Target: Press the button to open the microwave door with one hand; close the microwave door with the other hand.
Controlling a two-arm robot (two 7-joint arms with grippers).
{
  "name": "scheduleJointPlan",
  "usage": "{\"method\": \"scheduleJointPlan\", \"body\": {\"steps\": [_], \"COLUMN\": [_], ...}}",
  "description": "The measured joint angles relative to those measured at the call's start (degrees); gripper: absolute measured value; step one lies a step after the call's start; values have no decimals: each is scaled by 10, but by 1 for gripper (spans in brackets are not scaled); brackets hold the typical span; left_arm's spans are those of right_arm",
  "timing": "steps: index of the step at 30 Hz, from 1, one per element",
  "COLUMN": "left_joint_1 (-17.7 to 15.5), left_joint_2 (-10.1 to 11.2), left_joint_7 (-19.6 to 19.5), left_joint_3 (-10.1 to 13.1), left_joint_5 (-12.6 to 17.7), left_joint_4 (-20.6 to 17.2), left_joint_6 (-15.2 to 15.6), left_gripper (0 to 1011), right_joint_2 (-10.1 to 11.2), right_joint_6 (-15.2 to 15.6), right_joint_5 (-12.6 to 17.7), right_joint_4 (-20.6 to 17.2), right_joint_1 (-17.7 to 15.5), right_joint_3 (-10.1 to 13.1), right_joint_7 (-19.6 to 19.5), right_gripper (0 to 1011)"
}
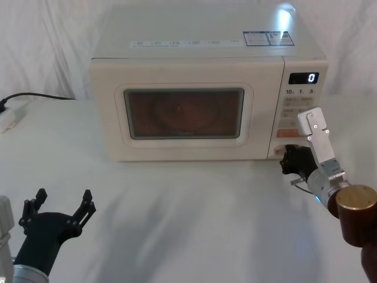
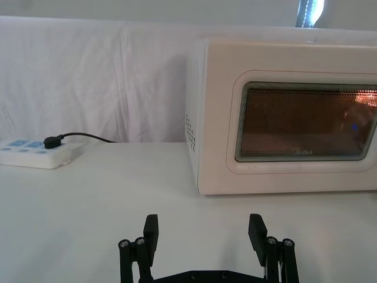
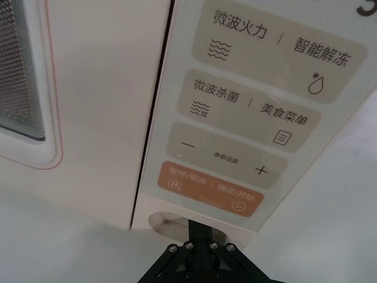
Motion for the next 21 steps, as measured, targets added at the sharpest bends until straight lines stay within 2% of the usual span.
{"method": "scheduleJointPlan", "body": {"steps": [14,21], "left_joint_1": [0,0], "left_joint_2": [0,0], "left_joint_7": [0,0], "left_joint_3": [0,0], "left_joint_5": [0,0], "left_joint_4": [0,0], "left_joint_6": [0,0], "left_gripper": [1001,1001], "right_joint_2": [1,4], "right_joint_6": [-4,-9], "right_joint_5": [1,6], "right_joint_4": [8,13], "right_joint_1": [6,9], "right_joint_3": [2,0], "right_joint_7": [-1,10], "right_gripper": [0,0]}}
